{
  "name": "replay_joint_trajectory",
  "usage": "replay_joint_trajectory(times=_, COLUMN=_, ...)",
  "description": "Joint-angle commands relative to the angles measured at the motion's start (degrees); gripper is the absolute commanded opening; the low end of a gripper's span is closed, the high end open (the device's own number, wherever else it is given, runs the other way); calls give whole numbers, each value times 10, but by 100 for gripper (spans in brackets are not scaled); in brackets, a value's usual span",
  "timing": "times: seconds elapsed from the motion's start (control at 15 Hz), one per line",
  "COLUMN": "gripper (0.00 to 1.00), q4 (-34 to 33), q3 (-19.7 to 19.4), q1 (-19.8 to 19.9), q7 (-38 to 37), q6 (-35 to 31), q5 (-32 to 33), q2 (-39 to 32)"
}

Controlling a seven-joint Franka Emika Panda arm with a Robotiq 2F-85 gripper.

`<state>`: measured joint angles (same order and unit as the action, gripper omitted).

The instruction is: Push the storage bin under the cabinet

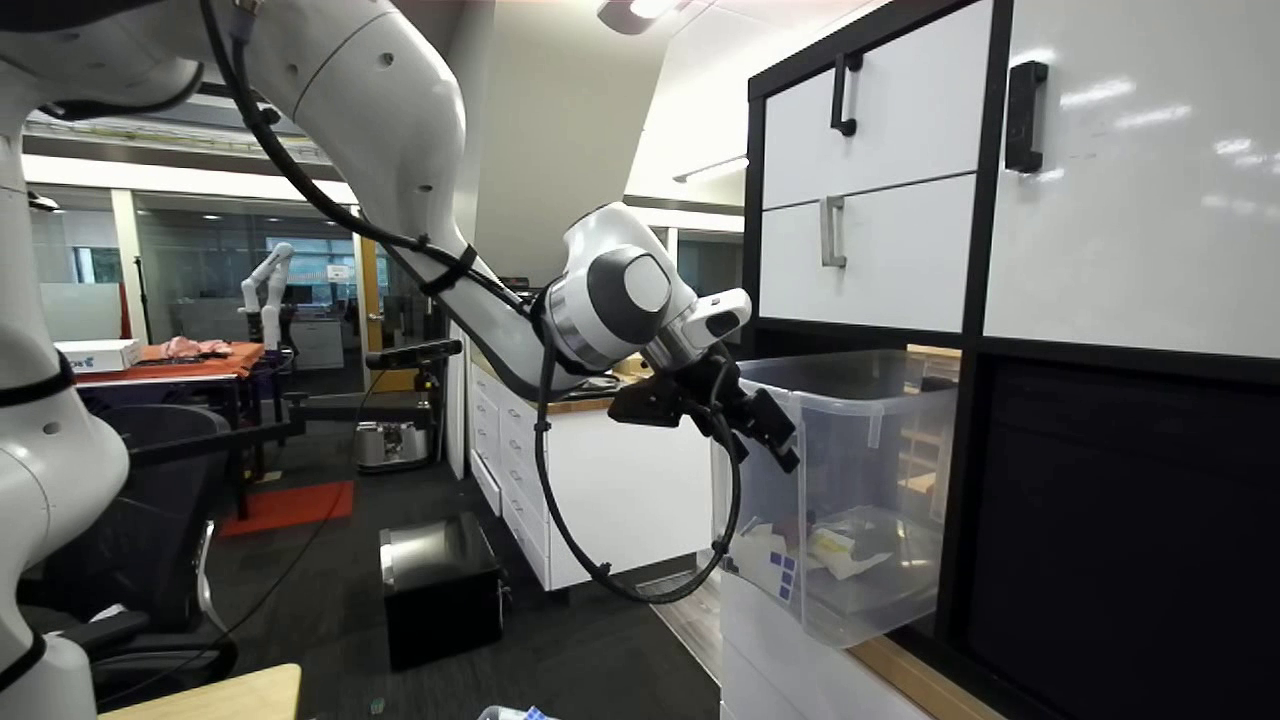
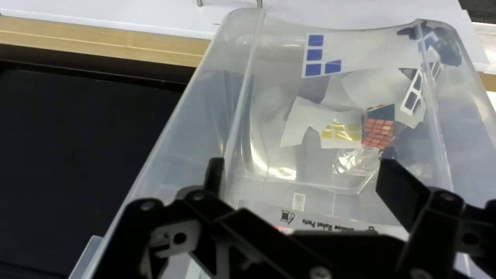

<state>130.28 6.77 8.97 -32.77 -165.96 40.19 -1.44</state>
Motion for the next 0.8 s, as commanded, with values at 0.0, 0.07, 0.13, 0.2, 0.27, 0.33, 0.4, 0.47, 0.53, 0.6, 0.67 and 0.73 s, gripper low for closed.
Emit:
replay_joint_trajectory(times=0.0, gripper=100, q4=-40, q3=-8, q1=0, q7=-52, q6=-4, q5=51, q2=-30)
replay_joint_trajectory(times=0.07, gripper=100, q4=-46, q3=-9, q1=-1, q7=-61, q6=-3, q5=58, q2=-34)
replay_joint_trajectory(times=0.13, gripper=100, q4=-53, q3=-9, q1=-2, q7=-66, q6=-1, q5=61, q2=-40)
replay_joint_trajectory(times=0.2, gripper=100, q4=-59, q3=-9, q1=-4, q7=-73, q6=0, q5=66, q2=-45)
replay_joint_trajectory(times=0.27, gripper=100, q4=-66, q3=-9, q1=-5, q7=-78, q6=2, q5=68, q2=-50)
replay_joint_trajectory(times=0.33, gripper=100, q4=-71, q3=-8, q1=-6, q7=-80, q6=3, q5=70, q2=-55)
replay_joint_trajectory(times=0.4, gripper=100, q4=-79, q3=-8, q1=-8, q7=-82, q6=4, q5=72, q2=-61)
replay_joint_trajectory(times=0.47, gripper=100, q4=-85, q3=-7, q1=-10, q7=-85, q6=6, q5=74, q2=-66)
replay_joint_trajectory(times=0.53, gripper=100, q4=-93, q3=-7, q1=-12, q7=-88, q6=8, q5=75, q2=-72)
replay_joint_trajectory(times=0.6, gripper=100, q4=-100, q3=-7, q1=-14, q7=-90, q6=9, q5=77, q2=-77)
replay_joint_trajectory(times=0.67, gripper=100, q4=-108, q3=-7, q1=-17, q7=-95, q6=12, q5=80, q2=-83)
replay_joint_trajectory(times=0.73, gripper=100, q4=-115, q3=-7, q1=-20, q7=-97, q6=13, q5=80, q2=-88)
